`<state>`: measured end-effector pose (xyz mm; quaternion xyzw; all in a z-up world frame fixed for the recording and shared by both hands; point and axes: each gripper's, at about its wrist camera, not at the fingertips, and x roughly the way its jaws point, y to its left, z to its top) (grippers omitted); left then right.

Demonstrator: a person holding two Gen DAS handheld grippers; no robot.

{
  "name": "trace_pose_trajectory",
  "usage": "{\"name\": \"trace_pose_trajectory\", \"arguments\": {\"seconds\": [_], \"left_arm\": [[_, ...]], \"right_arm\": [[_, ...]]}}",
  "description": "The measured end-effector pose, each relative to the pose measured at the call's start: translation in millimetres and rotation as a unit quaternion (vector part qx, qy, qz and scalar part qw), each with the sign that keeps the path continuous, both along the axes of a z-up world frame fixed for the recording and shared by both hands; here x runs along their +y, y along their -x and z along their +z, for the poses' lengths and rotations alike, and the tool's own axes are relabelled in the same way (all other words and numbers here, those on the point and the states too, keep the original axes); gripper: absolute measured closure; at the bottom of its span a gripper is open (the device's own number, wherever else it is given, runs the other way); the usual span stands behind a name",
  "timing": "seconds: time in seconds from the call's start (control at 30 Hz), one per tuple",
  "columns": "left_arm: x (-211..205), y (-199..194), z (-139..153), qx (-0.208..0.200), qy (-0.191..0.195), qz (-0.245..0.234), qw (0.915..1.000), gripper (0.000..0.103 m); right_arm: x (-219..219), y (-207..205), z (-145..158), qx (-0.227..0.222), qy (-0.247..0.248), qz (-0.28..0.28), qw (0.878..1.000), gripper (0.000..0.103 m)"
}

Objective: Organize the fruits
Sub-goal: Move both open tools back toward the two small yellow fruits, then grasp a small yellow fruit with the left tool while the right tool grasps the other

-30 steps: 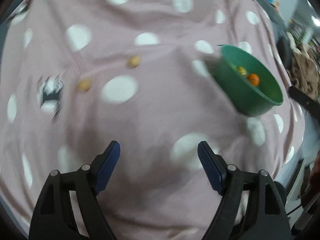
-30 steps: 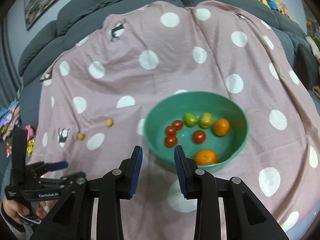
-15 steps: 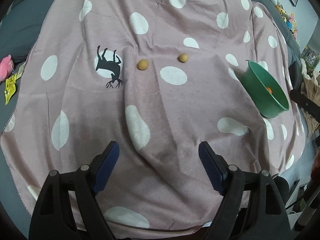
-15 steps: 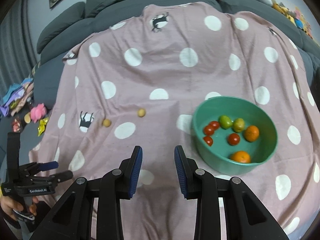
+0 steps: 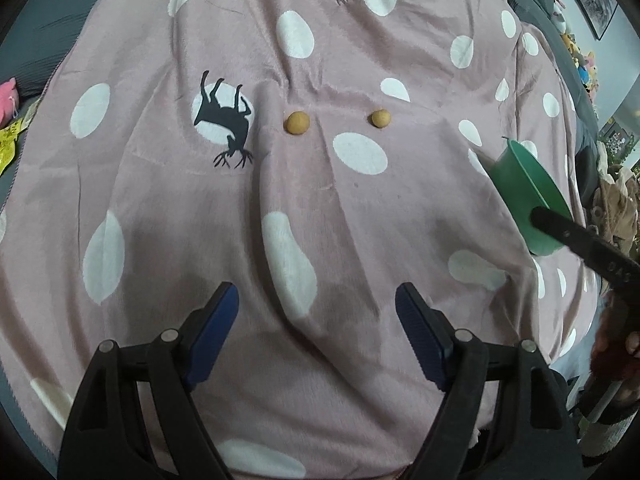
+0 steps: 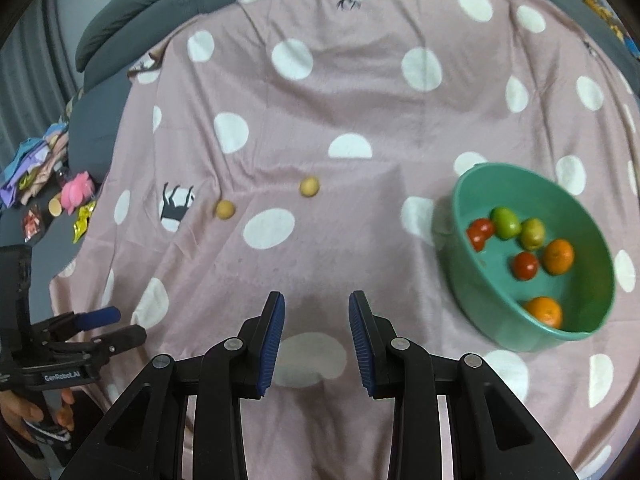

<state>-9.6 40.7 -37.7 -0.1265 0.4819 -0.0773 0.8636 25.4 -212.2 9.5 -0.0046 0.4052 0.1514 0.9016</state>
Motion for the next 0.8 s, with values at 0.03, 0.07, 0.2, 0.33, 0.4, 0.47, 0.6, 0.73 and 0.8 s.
{"name": "trace_pose_trajectory", "arguments": {"seconds": [0.03,0.07,0.2,0.33,0.4,0.47,0.6,0.73,0.8], "left_arm": [[0.4,-2.7,-0.4,-0.002,-0.001,-0.001,1.0,0.024],[1.3,-6.9,-0.6,-0.005,-0.001,0.001,1.0,0.026],[2.8,-32.7,3.6,-0.022,0.003,-0.007,0.9997,0.034],[-4.7,-64.8,13.0,-0.056,-0.014,-0.031,0.9978,0.038],[-9.8,-90.9,11.9,-0.067,-0.022,-0.046,0.9964,0.038],[-16.1,-114.0,5.5,-0.063,-0.031,-0.054,0.9961,0.038],[-30.1,-159.5,-11.9,-0.042,-0.055,-0.066,0.9954,0.042],[-36.0,-189.7,-28.5,-0.012,-0.081,-0.058,0.9949,0.047],[-36.3,-197.6,-32.9,-0.006,-0.098,-0.058,0.9935,0.05]], "right_arm": [[1.9,-4.2,-3.0,0.005,-0.001,0.002,1.0,0.07],[3.3,-7.9,-5.0,0.008,-0.002,0.004,1.0,0.07],[11.9,-25.3,-13.0,0.018,-0.007,0.014,1.0,0.07],[20.9,-41.0,-19.6,0.022,-0.015,0.024,0.999,0.07],[23.8,-47.3,-22.5,0.023,-0.019,0.028,0.999,0.07],[26.0,-53.1,-24.7,0.025,-0.023,0.033,0.999,0.07],[28.4,-62.6,-31.3,0.029,-0.031,0.04,0.998,0.07],[26.7,-73.0,-37.7,0.035,-0.032,0.04,0.998,0.07],[25.8,-77.3,-39.7,0.036,-0.033,0.04,0.998,0.07]]}}
